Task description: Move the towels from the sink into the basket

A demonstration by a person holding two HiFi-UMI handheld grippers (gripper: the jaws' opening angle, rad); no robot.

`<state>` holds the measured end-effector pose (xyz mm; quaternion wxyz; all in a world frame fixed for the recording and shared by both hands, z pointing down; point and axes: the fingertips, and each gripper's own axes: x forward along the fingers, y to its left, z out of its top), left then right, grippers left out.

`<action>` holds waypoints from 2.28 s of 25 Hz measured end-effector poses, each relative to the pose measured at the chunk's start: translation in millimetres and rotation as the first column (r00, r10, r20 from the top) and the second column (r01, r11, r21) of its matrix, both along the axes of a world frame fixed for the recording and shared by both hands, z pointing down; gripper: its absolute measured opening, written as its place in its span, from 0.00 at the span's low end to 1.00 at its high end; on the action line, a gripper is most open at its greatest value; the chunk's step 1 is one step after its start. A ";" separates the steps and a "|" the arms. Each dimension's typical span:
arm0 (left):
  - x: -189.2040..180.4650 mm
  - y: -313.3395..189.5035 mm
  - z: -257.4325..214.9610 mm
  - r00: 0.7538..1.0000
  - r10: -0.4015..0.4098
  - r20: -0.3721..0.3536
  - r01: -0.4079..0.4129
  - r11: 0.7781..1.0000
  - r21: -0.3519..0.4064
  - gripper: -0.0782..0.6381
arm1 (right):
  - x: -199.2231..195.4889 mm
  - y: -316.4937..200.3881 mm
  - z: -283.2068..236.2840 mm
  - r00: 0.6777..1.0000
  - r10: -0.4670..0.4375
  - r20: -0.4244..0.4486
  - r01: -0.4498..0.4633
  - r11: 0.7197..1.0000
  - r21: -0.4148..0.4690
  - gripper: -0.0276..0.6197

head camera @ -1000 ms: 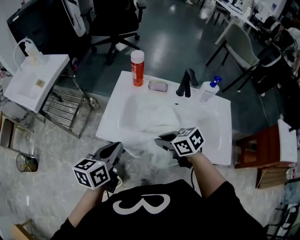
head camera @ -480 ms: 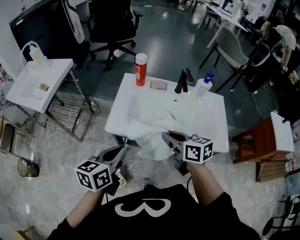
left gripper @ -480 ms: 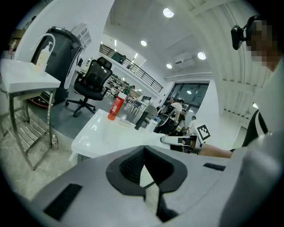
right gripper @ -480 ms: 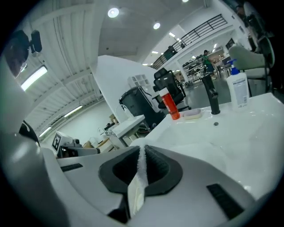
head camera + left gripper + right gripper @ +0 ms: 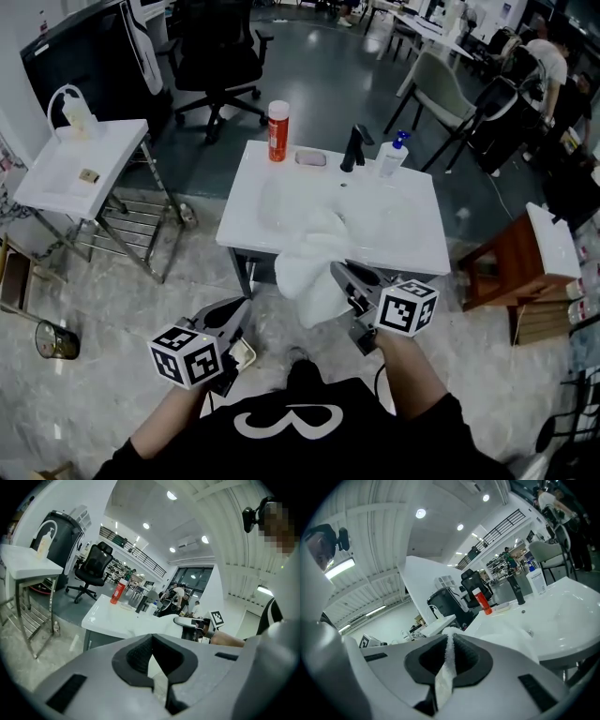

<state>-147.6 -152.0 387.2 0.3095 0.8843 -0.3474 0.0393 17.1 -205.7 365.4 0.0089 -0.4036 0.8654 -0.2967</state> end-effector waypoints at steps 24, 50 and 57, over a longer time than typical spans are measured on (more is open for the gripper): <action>25.2 112.1 -2.8 0.994 -0.105 0.037 0.106 0.994 -0.031 0.12 | -4.3 134.2 -27.0 0.975 -0.182 0.124 0.178 0.983 0.043 0.08; -1.6 288.4 1.4 0.902 -0.426 0.067 0.428 0.904 -0.010 0.12 | -44.3 245.9 23.3 0.898 -0.417 0.141 0.427 0.903 -0.052 0.08; -27.9 305.2 18.3 0.870 -0.486 0.076 0.489 0.872 -0.024 0.12 | -103.9 272.8 37.3 0.840 -0.526 0.131 0.537 0.841 -0.067 0.08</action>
